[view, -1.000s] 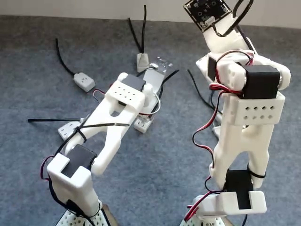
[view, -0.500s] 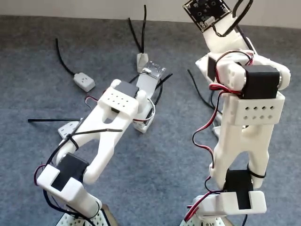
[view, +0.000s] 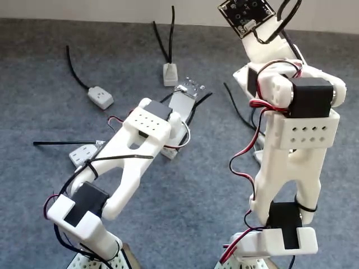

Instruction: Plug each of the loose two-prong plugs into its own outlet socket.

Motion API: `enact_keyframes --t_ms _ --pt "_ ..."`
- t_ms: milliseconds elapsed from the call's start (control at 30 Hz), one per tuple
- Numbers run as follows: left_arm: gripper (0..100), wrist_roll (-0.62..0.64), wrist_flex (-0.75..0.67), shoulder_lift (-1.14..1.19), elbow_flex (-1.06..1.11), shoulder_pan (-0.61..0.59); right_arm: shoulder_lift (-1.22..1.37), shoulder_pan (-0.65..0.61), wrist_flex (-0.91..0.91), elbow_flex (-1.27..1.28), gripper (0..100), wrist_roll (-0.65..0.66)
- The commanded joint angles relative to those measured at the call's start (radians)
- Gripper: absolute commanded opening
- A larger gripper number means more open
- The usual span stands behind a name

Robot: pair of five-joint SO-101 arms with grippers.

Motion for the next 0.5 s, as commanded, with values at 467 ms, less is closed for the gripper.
enact_keyframes --t_ms 467 --pt "1 0.046 0.269 0.549 -0.496 0.019 -0.051 0.008 0.016 -0.019 0.9 0.009"
